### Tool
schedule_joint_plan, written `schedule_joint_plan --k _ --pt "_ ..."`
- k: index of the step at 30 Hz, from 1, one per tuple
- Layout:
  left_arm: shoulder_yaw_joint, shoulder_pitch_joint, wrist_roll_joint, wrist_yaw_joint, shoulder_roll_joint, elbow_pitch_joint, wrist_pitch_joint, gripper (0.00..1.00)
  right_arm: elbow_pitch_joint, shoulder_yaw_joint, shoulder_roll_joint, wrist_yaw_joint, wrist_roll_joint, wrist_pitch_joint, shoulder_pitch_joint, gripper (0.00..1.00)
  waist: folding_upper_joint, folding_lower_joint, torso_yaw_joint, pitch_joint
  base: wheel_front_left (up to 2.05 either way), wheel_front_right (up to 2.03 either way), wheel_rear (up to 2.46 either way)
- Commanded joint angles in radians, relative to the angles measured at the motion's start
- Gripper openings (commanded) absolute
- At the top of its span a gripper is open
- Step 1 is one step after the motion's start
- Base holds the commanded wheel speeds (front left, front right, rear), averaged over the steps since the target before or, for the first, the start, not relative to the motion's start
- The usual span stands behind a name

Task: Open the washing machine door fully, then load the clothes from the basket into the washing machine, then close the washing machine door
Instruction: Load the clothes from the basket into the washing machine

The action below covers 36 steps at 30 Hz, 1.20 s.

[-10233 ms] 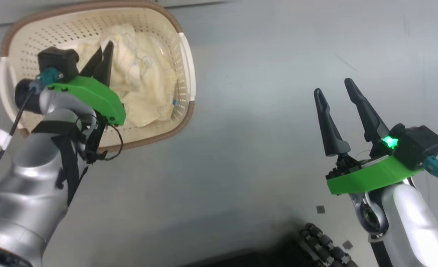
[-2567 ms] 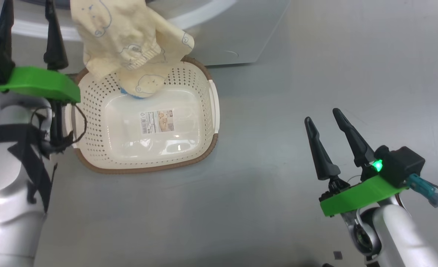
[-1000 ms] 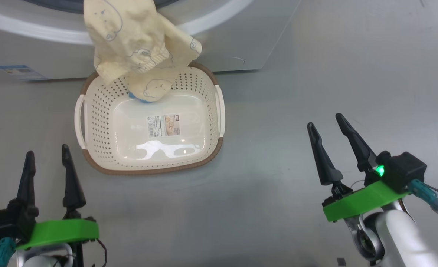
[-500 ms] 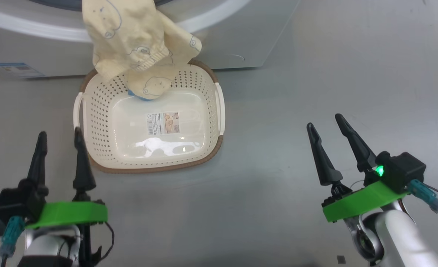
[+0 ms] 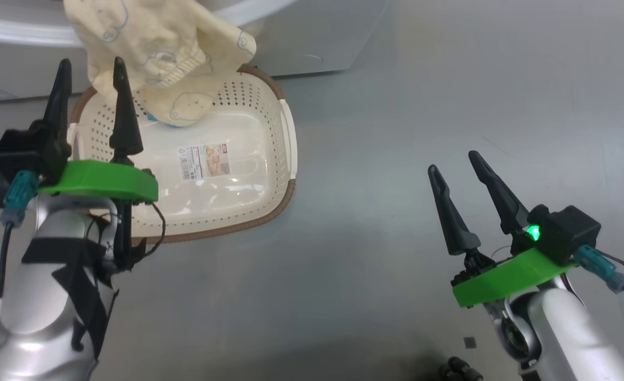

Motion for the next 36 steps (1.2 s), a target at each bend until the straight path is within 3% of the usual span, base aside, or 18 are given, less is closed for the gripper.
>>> schedule_joint_plan --k 1,17,28,36 --pt "0.020 -0.033 0.006 -0.009 0.026 0.002 0.000 1.00 -0.026 0.019 -0.001 0.001 0.004 -0.007 -0.001 1.00 0.0000 -0.0002 -0.014 0.021 0.00 0.00 0.00" --pt "0.033 -0.248 -0.055 -0.123 -0.025 0.330 -0.038 1.00 -0.049 0.014 0.007 0.001 -0.006 -0.007 -0.032 1.00 0.0000 -0.0002 -0.024 0.168 0.00 0.00 0.00" --pt "0.059 -0.290 -0.093 -0.198 -0.076 0.367 -0.042 1.00 -0.054 0.013 0.010 0.001 -0.018 -0.007 -0.053 1.00 0.0000 -0.0002 -0.006 0.228 0.00 0.00 0.00" --pt "0.016 -0.337 -0.130 -0.216 -0.088 0.388 -0.042 1.00 -0.052 0.018 0.013 0.001 -0.019 -0.007 -0.066 1.00 0.0000 -0.0002 -0.007 0.263 0.00 0.00 0.00"
